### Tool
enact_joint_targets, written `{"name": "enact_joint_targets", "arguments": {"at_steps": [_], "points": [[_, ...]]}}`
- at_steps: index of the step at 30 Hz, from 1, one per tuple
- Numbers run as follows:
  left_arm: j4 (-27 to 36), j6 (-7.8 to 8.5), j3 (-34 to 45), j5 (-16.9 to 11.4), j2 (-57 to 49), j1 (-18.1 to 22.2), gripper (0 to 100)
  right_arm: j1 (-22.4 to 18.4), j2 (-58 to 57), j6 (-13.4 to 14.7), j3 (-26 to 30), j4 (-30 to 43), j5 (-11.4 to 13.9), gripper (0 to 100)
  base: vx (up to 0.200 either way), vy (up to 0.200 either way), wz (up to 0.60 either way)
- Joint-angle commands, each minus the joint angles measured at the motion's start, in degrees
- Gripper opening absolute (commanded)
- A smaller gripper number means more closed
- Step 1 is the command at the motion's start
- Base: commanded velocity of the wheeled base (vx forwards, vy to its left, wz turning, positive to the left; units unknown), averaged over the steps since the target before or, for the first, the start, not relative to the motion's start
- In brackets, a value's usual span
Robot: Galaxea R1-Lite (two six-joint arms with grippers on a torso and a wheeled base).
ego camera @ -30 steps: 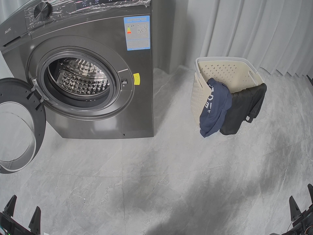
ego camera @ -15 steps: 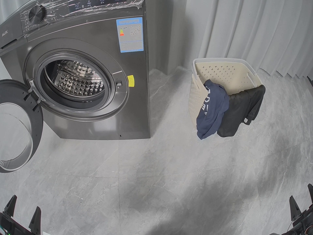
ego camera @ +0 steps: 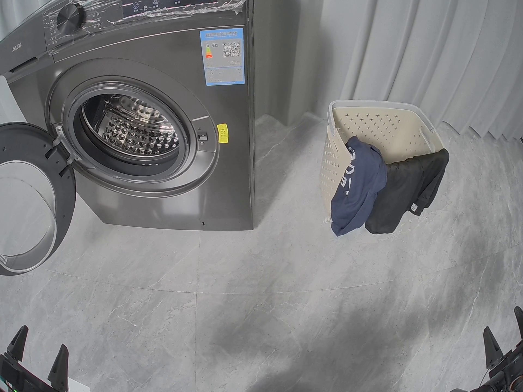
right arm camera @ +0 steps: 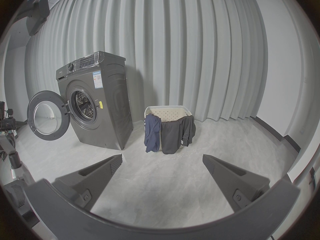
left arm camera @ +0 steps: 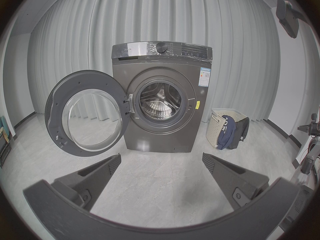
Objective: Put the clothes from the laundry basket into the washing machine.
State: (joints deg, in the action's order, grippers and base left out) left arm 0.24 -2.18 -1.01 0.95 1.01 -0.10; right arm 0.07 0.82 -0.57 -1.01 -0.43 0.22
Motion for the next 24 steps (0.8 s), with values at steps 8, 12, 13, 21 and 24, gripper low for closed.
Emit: {"name": "enact_joint_targets", "arguments": {"at_steps": [8, 12, 13, 21, 24], "points": [[0.02, -0.02, 0.84, 0.02, -0.84, 0.01, 100, 0.01, -0.73, -0.04, 1.01, -0.01, 0.04, 100, 0.0, 0.0, -0.22], [0.02, 0.07, 0.84, 0.02, -0.84, 0.01, 100, 0.01, -0.73, 0.05, 1.01, -0.01, 0.04, 100, 0.15, 0.0, 0.0], [0.02, 0.16, 0.92, 0.02, -0.84, 0.01, 100, 0.01, -0.73, 0.05, 1.01, -0.01, 0.04, 100, 0.2, 0.0, 0.0], [0.02, -0.02, 0.92, 0.02, -0.84, 0.01, 100, 0.01, -0.73, 0.05, 1.01, -0.01, 0.04, 100, 0.2, 0.0, 0.0], [0.02, -0.02, 0.92, 0.02, -0.84, 0.01, 100, 0.01, -0.73, 0.05, 1.01, -0.01, 0.04, 100, 0.2, 0.0, 0.0]]}}
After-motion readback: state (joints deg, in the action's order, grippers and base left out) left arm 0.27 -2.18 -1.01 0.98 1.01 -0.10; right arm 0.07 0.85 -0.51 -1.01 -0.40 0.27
